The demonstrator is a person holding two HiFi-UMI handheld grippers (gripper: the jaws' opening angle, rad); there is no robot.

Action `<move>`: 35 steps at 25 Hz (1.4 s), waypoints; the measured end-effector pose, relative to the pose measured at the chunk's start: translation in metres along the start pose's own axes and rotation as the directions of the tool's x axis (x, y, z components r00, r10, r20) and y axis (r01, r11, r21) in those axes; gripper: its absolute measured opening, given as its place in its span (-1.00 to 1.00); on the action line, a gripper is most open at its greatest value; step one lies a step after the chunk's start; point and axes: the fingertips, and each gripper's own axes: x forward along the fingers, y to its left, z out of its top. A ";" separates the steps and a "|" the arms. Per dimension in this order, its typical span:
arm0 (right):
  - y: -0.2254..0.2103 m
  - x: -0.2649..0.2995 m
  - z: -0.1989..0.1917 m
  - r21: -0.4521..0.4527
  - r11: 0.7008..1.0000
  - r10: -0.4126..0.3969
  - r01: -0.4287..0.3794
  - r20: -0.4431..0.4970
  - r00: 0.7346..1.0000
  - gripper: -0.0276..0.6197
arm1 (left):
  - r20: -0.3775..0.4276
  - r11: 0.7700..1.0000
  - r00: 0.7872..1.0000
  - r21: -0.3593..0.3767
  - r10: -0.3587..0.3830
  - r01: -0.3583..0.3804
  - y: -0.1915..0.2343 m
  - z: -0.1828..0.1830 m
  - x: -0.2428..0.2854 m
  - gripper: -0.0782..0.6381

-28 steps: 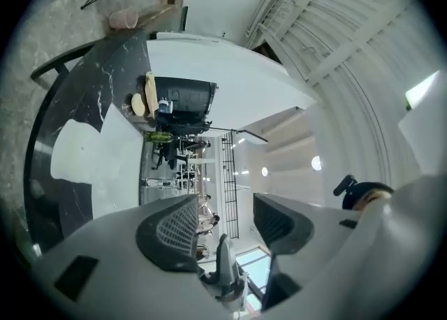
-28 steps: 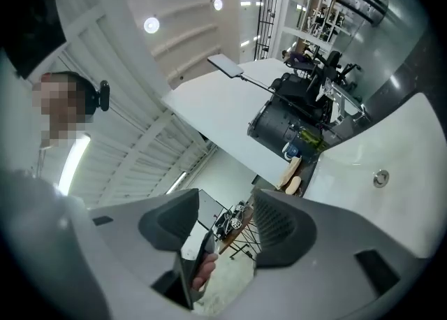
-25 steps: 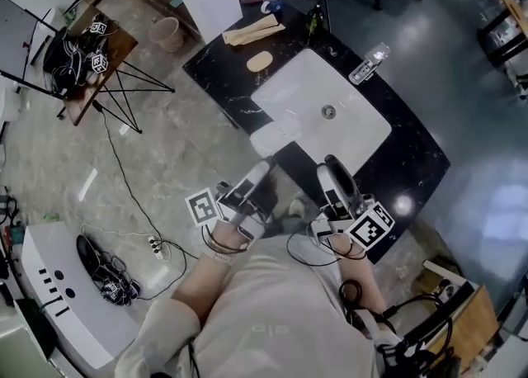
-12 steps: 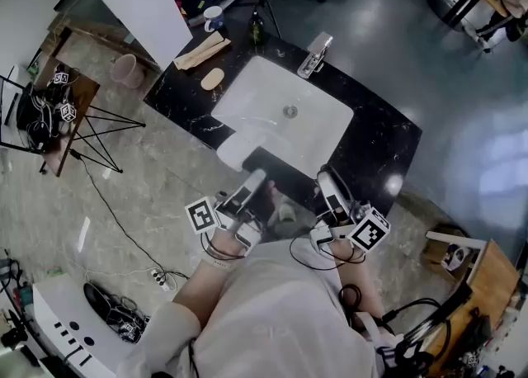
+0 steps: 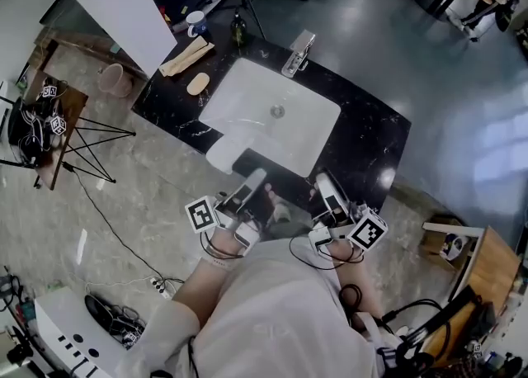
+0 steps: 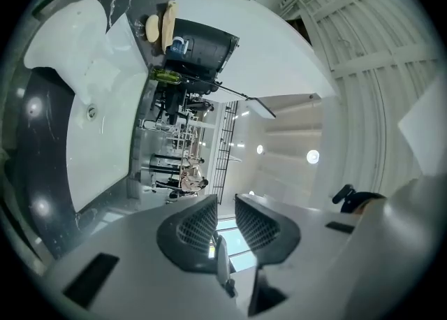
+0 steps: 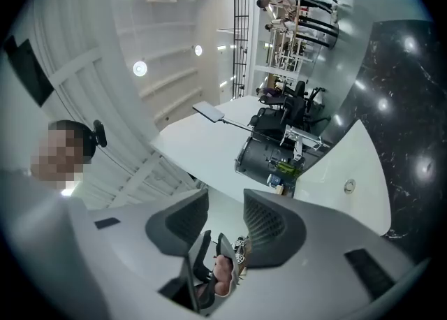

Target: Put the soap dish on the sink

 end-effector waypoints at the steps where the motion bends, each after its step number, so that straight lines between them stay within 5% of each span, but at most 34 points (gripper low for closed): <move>1: -0.001 0.000 0.001 0.005 1.000 0.001 -0.001 0.004 1.000 -0.39 | 0.001 1.000 1.000 -0.003 0.002 -0.002 0.001 0.000 0.000 -0.56; 12: -0.006 0.004 0.007 0.032 0.999 0.004 -0.004 -0.007 1.000 -0.62 | -0.004 1.000 1.000 -0.023 -0.007 0.007 0.001 -0.004 0.008 -0.73; 35: -0.012 0.028 -0.004 0.066 0.997 0.030 -0.026 -0.055 0.998 -0.63 | 0.009 1.000 1.000 0.005 -0.009 0.008 -0.002 0.010 0.003 -0.74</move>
